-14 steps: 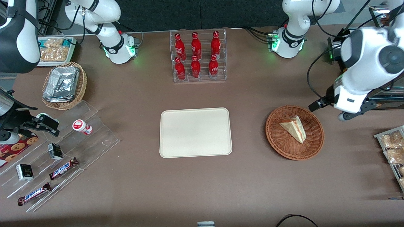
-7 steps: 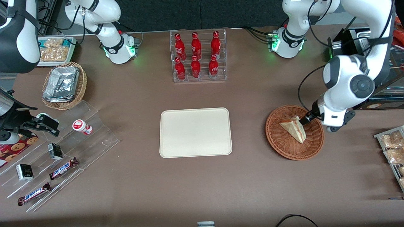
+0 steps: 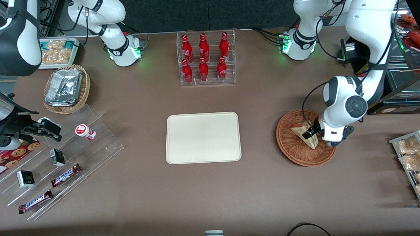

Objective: Place sandwich from basket to tray
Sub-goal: 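Lower the open left gripper onto the wrapped sandwich and close it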

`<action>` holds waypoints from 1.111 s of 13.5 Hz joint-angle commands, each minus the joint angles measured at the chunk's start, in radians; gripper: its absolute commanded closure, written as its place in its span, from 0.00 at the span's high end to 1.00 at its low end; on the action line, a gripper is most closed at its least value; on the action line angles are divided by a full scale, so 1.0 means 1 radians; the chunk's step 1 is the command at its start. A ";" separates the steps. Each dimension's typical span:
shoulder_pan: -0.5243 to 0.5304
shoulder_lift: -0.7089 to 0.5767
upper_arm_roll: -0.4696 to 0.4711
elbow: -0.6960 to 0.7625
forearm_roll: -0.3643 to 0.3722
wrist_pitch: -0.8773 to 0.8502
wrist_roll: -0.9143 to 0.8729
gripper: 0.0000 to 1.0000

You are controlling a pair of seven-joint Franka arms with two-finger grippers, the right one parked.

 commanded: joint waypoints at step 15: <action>-0.026 -0.074 -0.186 0.278 -0.015 -0.352 0.172 0.00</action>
